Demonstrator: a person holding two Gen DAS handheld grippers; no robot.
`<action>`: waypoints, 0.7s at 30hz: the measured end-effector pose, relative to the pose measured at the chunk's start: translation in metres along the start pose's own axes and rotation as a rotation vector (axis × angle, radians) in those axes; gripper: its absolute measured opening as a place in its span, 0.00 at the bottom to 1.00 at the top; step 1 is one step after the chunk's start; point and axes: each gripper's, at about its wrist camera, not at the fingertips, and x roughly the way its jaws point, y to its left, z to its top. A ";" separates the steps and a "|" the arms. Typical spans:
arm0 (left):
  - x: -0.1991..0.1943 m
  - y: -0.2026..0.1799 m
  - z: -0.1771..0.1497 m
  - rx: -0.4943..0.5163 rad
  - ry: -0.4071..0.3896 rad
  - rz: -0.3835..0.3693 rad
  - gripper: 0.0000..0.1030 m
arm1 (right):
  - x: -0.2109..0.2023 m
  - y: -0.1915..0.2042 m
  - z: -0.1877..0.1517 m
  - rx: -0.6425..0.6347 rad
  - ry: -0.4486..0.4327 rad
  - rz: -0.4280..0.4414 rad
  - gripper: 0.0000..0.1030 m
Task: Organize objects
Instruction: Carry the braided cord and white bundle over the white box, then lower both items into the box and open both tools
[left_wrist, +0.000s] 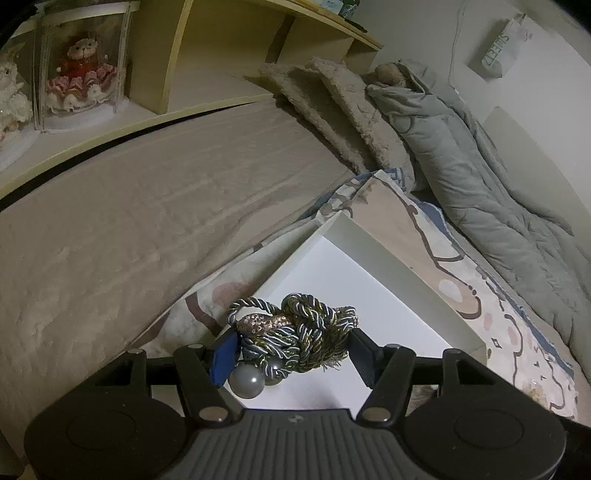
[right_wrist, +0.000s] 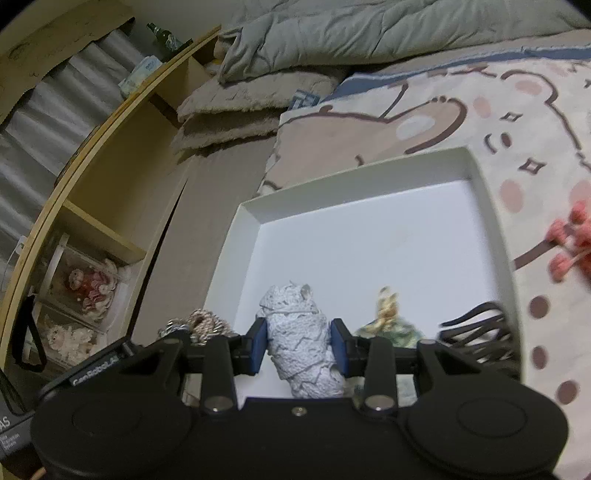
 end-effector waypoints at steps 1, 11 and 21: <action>0.002 -0.001 0.000 0.000 0.001 0.007 0.64 | 0.004 0.003 -0.002 -0.002 0.005 0.001 0.37; 0.003 0.003 0.000 0.012 0.023 0.041 0.73 | 0.033 0.009 -0.017 -0.006 0.085 0.010 0.43; 0.005 -0.001 -0.004 0.053 0.040 0.059 0.71 | 0.026 0.004 -0.014 -0.033 0.076 0.007 0.43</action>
